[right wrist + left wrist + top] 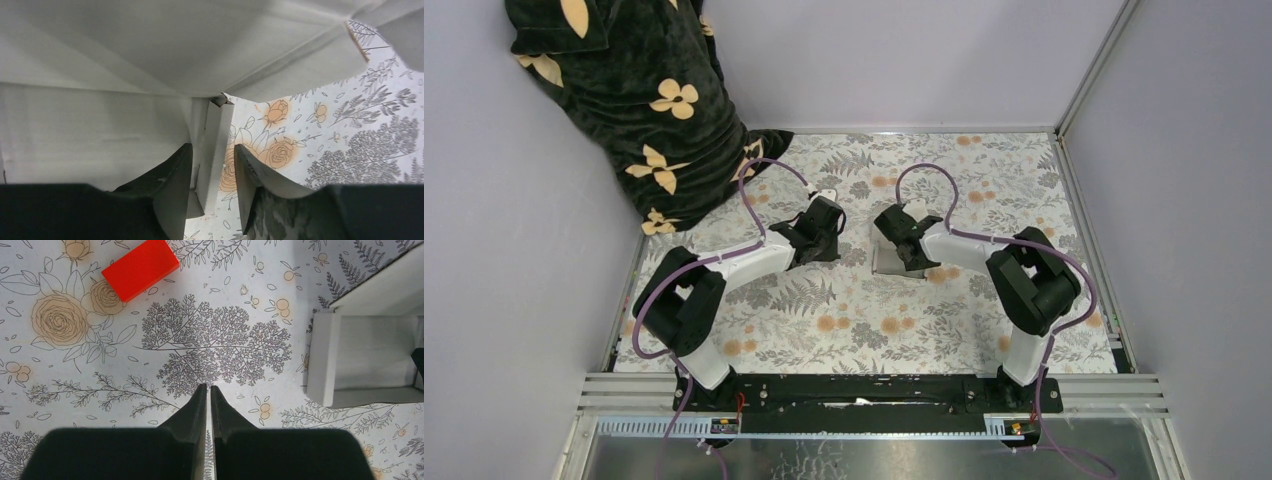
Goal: Fold the paper box
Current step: Fold the paper box at the center of the board.
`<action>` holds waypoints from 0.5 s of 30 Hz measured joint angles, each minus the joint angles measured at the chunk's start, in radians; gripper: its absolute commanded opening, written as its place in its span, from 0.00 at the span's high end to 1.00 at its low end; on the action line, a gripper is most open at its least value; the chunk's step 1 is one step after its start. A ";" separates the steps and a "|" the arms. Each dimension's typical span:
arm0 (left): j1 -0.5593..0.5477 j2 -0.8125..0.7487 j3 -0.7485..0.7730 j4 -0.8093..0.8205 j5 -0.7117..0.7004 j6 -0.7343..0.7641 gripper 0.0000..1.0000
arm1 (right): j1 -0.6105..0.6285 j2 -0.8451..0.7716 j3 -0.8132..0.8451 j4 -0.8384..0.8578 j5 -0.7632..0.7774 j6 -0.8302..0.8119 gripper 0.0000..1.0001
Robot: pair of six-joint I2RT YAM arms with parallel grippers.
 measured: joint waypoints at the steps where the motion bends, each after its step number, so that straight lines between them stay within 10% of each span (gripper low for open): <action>1: 0.000 0.000 0.000 0.000 0.002 0.000 0.89 | -0.008 -0.012 -0.009 0.015 -0.024 0.000 0.48; 15: 0.006 -0.016 0.021 -0.001 0.067 -0.026 0.71 | -0.038 -0.119 -0.085 0.127 -0.220 0.003 0.21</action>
